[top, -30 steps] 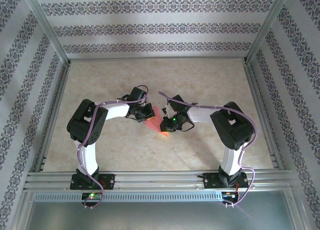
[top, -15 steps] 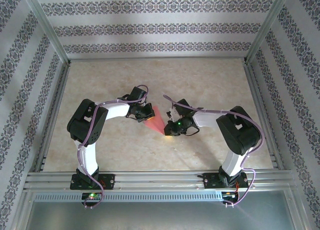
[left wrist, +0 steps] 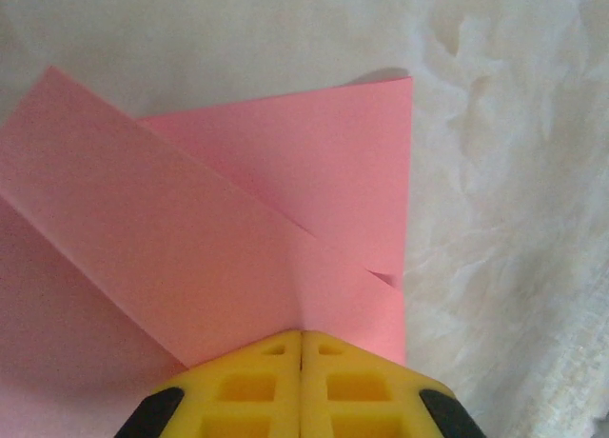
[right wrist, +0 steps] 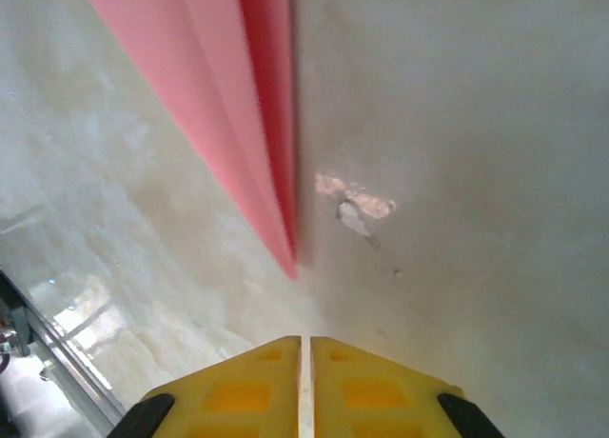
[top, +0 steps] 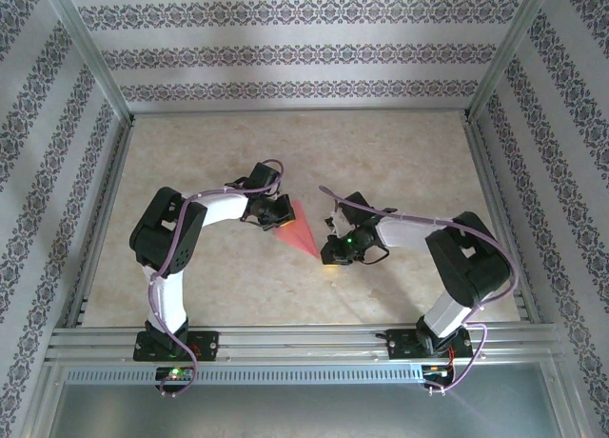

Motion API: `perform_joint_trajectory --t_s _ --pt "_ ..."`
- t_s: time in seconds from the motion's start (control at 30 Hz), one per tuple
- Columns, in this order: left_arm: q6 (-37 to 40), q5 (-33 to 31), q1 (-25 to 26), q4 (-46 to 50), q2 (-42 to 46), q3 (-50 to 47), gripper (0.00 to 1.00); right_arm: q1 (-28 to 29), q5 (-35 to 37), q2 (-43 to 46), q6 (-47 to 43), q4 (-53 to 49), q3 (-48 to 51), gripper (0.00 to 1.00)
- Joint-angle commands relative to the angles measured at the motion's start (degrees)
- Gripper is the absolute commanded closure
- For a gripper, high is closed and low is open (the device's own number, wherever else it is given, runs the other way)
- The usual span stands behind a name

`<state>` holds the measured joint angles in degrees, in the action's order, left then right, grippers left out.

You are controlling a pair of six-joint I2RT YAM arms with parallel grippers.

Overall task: Fold a paper plane with a square sheet of paper (pick it up from the middle)
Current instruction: Fourth fold the wing at the center of the table.

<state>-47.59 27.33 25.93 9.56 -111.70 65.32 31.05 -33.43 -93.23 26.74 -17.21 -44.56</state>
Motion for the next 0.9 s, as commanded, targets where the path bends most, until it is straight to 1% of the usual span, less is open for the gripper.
perform_joint_trajectory --t_s 0.0,0.1,0.17,0.23,0.27,0.4,0.47,0.53,0.7,0.87 --pt "1.08 -1.34 0.28 3.72 0.18 2.15 0.90 -0.97 3.03 5.33 1.00 1.23 -0.27 0.82" --pt "0.19 1.03 0.26 1.69 3.55 4.11 0.84 -1.78 6.15 7.54 2.52 4.18 -0.57 0.69" --pt "-0.75 1.20 0.24 0.54 6.16 3.84 0.78 -2.51 7.03 7.13 2.83 4.57 -1.83 0.64" --pt "-1.54 0.12 0.16 -0.32 8.96 2.13 0.69 -3.35 6.73 5.41 2.73 4.87 -3.42 0.64" --pt "-2.34 -0.81 -0.19 -0.86 10.58 0.64 0.66 -3.57 6.27 4.36 2.53 4.95 -4.32 0.64" --pt "-5.89 -3.47 -2.01 -4.82 17.00 -7.87 0.60 -3.63 2.51 -0.61 0.68 6.49 -8.49 0.63" --pt "-7.97 -3.91 -3.17 -7.58 19.63 -12.23 0.57 -3.54 0.19 -3.40 -0.55 7.15 -11.27 0.63" --pt "-10.05 -4.05 -4.20 -10.53 21.93 -16.28 0.52 -3.54 -0.65 -6.34 -1.56 7.65 -14.52 0.62" --pt "-12.00 -3.71 -6.01 -13.51 24.47 -21.12 0.44 -3.45 -2.69 -14.02 -4.17 6.96 -21.86 0.62" --pt "-11.91 -3.34 -6.68 -14.12 24.61 -22.47 0.35 -3.23 -6.01 -18.65 -5.12 6.99 -24.93 0.65"
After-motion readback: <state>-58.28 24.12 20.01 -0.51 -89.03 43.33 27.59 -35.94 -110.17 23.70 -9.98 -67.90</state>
